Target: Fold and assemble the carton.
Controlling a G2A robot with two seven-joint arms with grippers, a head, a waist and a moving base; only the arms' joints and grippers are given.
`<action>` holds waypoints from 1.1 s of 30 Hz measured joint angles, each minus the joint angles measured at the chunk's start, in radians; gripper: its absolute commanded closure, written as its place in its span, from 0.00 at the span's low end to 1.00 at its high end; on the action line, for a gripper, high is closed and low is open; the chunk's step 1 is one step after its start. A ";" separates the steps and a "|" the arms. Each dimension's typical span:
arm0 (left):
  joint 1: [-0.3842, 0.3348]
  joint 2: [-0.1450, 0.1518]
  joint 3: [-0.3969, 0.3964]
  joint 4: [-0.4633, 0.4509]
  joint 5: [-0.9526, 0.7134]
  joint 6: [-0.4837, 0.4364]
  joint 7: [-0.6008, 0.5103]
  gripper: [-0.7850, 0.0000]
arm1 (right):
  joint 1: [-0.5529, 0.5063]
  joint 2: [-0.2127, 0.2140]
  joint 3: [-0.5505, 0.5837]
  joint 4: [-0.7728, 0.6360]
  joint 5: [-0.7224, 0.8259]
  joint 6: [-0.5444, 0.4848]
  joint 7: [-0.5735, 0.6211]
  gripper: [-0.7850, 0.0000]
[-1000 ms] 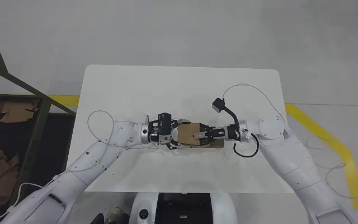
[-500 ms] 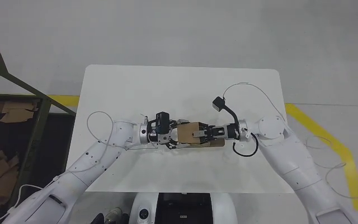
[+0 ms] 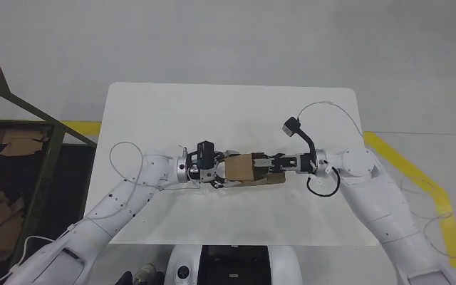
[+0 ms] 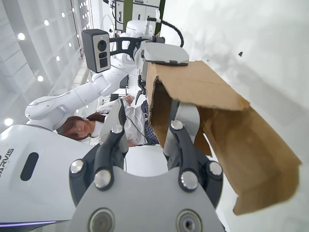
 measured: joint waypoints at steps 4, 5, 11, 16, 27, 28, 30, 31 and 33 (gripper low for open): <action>0.003 0.004 -0.019 0.005 0.001 0.002 0.008 0.26 | -0.079 0.028 0.095 -0.068 -0.032 0.005 -0.007 0.71; 0.004 0.005 -0.023 0.006 0.002 0.002 0.010 0.27 | -0.100 0.034 0.114 -0.088 -0.041 0.010 -0.008 0.85; 0.012 0.010 -0.051 0.009 -0.001 0.010 0.020 0.28 | -0.228 0.060 0.173 -0.221 -0.116 0.060 0.003 1.00; 0.021 0.011 -0.061 -0.006 -0.003 0.014 0.023 0.30 | -0.259 0.061 0.144 -0.268 -0.167 0.105 -0.018 1.00; 0.036 0.004 -0.041 -0.036 0.008 -0.005 0.021 0.31 | -0.189 0.048 0.105 -0.194 -0.148 0.100 -0.087 1.00; 0.037 0.003 -0.040 -0.037 0.006 -0.007 0.024 0.31 | -0.185 0.048 0.103 -0.191 -0.148 0.099 -0.087 1.00; 0.037 0.002 -0.038 -0.037 0.005 -0.008 0.029 0.31 | -0.181 0.047 0.099 -0.188 -0.146 0.096 -0.086 1.00; 0.037 0.002 -0.037 -0.038 0.005 -0.009 0.030 0.31 | -0.178 0.047 0.095 -0.185 -0.143 0.092 -0.082 1.00; 0.037 0.000 -0.035 -0.038 0.007 -0.009 0.030 0.30 | -0.173 0.046 0.088 -0.181 -0.141 0.088 -0.076 1.00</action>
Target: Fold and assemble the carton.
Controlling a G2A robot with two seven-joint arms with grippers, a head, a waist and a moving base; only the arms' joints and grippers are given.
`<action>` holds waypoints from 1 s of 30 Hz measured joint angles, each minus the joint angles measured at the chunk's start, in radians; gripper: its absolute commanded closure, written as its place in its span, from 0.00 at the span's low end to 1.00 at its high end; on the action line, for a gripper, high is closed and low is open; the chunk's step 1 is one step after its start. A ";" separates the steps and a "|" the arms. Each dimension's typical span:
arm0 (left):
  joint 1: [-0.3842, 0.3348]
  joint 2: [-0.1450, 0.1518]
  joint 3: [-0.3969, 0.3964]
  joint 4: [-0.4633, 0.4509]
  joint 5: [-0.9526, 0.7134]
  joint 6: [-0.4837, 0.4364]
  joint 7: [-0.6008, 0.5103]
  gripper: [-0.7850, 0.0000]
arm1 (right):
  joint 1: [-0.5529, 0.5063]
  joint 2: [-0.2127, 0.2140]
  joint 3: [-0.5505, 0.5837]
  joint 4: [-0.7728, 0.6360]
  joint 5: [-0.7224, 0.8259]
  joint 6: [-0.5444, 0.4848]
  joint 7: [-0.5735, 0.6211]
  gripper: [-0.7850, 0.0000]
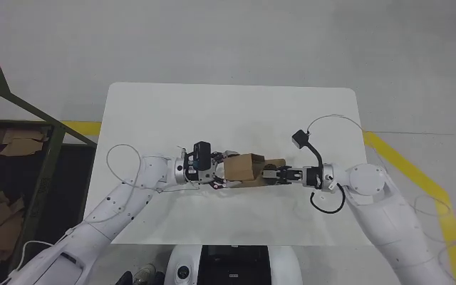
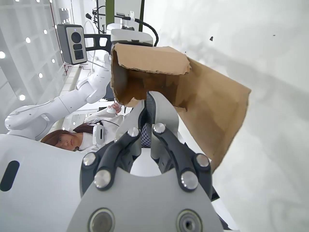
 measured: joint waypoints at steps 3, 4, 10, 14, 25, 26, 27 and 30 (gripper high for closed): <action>-0.002 -0.002 0.002 0.002 0.002 -0.003 0.000 0.30 | 0.010 -0.002 -0.014 0.004 0.004 -0.005 0.006 1.00; -0.003 -0.002 0.002 0.002 0.002 -0.004 0.000 0.29 | 0.013 -0.004 -0.020 0.005 0.004 -0.007 0.007 1.00; -0.010 -0.009 0.014 0.005 -0.001 -0.011 -0.001 0.28 | 0.035 -0.011 -0.059 0.009 0.006 -0.013 0.009 1.00; -0.016 -0.014 0.022 0.012 0.000 -0.012 -0.001 0.29 | 0.047 -0.015 -0.080 0.013 0.004 -0.019 0.012 1.00; -0.010 -0.016 0.023 0.023 0.014 -0.015 0.012 0.29 | -0.016 0.016 0.092 0.013 0.054 -0.046 -0.035 1.00; -0.008 -0.016 0.022 0.022 0.016 -0.015 0.013 0.29 | -0.018 0.017 0.099 0.010 0.055 -0.043 -0.039 1.00; -0.006 -0.016 0.022 0.022 0.017 -0.015 0.015 0.29 | -0.017 0.018 0.103 0.008 0.055 -0.038 -0.043 1.00; -0.002 -0.016 0.023 0.019 0.018 -0.015 0.021 0.29 | 0.003 0.015 0.089 0.013 0.051 -0.024 -0.046 1.00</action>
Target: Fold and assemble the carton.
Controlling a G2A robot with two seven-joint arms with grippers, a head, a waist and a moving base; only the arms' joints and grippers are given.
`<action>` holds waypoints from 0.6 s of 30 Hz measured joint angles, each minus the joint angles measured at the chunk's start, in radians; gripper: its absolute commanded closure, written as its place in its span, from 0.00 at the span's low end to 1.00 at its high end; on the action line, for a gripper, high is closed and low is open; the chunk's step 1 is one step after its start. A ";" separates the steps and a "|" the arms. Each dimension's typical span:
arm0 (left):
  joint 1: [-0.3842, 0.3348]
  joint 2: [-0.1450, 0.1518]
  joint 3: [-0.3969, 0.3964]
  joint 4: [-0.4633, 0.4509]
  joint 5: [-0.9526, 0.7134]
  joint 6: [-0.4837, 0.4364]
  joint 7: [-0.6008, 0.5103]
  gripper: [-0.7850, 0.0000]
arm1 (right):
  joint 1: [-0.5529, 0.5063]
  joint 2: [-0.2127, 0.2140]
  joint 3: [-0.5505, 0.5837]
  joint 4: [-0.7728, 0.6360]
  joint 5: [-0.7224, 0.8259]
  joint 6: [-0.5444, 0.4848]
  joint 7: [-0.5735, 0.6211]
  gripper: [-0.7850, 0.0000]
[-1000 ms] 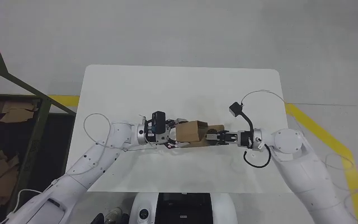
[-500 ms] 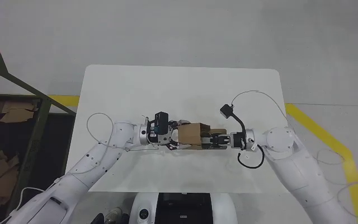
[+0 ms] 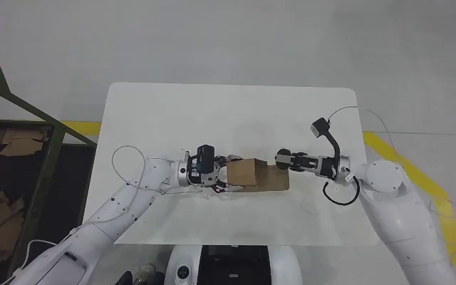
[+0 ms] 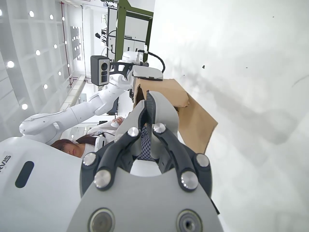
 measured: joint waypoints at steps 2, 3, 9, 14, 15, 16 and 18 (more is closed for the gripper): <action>0.002 0.000 0.000 -0.003 0.001 0.000 0.005 0.29 | 0.025 -0.005 -0.026 0.016 -0.007 0.009 0.002 1.00; 0.003 -0.001 0.000 -0.004 0.002 0.001 0.007 0.30 | 0.036 -0.008 -0.039 0.023 -0.009 0.012 0.004 1.00; 0.004 -0.001 -0.006 -0.004 0.004 0.005 0.015 0.29 | 0.078 -0.019 -0.104 0.049 -0.029 0.013 0.022 1.00; 0.006 0.000 -0.013 -0.002 0.005 0.004 0.019 0.29 | 0.082 -0.024 -0.134 0.033 -0.038 0.016 0.038 1.00; 0.006 0.000 -0.013 -0.003 0.006 0.003 0.019 0.29 | 0.082 -0.024 -0.140 0.029 -0.040 0.016 0.039 1.00; 0.006 0.000 -0.015 -0.005 0.007 0.003 0.019 0.29 | 0.083 -0.026 -0.148 0.024 -0.044 0.018 0.039 1.00; 0.007 0.001 -0.016 -0.008 0.008 0.003 0.021 0.28 | 0.087 -0.028 -0.163 0.019 -0.048 0.021 0.039 1.00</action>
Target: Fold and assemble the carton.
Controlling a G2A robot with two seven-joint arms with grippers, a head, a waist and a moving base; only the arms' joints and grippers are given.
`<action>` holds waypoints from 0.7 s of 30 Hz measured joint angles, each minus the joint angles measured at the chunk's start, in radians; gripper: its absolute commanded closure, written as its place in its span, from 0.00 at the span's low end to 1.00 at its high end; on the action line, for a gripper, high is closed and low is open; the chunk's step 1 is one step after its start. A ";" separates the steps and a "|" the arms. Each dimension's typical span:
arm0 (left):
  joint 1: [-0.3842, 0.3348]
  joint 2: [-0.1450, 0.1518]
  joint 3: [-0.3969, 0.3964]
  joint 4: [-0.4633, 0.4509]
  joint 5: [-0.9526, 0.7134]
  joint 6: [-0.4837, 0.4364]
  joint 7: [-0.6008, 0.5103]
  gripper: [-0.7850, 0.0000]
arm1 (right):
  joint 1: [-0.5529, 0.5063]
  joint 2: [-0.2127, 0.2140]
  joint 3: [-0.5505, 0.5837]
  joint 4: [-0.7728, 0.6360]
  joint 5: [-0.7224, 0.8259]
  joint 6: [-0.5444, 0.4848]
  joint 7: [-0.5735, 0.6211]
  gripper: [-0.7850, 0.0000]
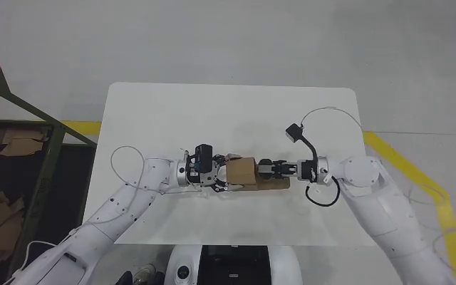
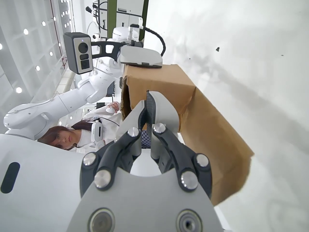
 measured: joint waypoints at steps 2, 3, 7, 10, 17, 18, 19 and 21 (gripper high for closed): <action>0.001 0.000 0.001 -0.004 0.003 0.000 0.000 0.28 | 0.009 -0.004 -0.016 0.001 -0.003 0.003 -0.002 1.00; 0.002 -0.001 0.002 -0.006 0.005 0.000 0.000 0.28 | 0.014 -0.005 -0.022 0.003 -0.003 0.004 -0.003 1.00; 0.004 -0.002 0.004 -0.004 0.008 0.001 0.000 0.27 | 0.025 -0.008 -0.028 0.007 -0.005 -0.001 -0.007 1.00; 0.004 -0.001 -0.002 0.002 0.011 -0.001 0.006 0.27 | 0.005 0.002 0.013 -0.006 0.003 -0.013 -0.006 1.00; 0.013 0.006 -0.023 -0.006 0.020 0.002 0.019 0.27 | -0.107 0.037 0.190 0.005 0.054 -0.012 -0.046 1.00; 0.015 0.007 -0.025 -0.010 0.022 0.002 0.021 0.28 | -0.117 0.040 0.209 0.016 0.064 -0.007 -0.048 1.00; 0.018 0.008 -0.028 -0.015 0.024 0.002 0.023 0.28 | -0.124 0.044 0.230 0.036 0.077 0.001 -0.048 1.00; 0.022 0.010 -0.032 -0.023 0.027 0.002 0.027 0.28 | -0.127 0.046 0.249 0.074 0.097 0.013 -0.045 1.00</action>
